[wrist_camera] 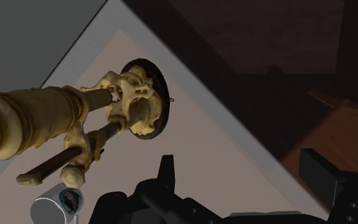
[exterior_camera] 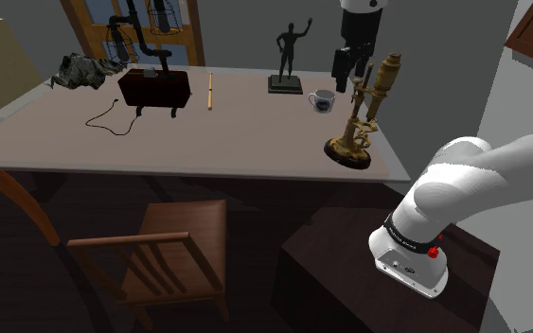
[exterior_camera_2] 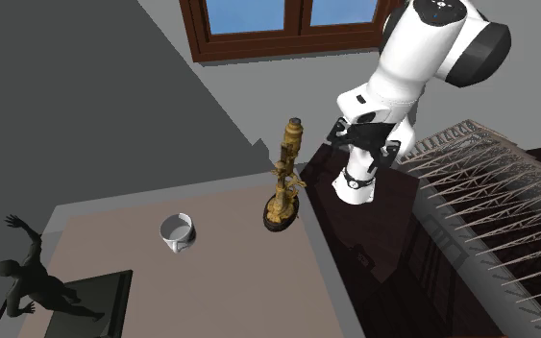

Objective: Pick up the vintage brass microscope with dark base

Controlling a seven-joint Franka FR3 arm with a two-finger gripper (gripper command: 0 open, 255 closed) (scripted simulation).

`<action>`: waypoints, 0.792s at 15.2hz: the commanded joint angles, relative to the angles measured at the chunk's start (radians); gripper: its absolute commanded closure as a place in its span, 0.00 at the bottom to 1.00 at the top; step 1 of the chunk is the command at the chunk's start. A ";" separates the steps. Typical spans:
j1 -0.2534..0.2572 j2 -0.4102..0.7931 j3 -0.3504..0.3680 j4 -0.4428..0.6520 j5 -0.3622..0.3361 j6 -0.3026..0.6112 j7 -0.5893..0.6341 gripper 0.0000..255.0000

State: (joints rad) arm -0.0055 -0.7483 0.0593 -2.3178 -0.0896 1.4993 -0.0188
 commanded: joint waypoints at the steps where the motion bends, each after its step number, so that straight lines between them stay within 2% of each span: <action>1: 0.000 0.000 0.000 0.000 0.000 0.000 0.000 0.00; 6: -0.021 0.043 -0.125 -0.008 -0.074 0.070 -0.170 0.00; 12: -0.038 0.151 -0.272 0.031 -0.137 0.163 -0.370 0.00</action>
State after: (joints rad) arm -0.0403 -0.6089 -0.1892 -2.2811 -0.2162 1.6412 -0.3545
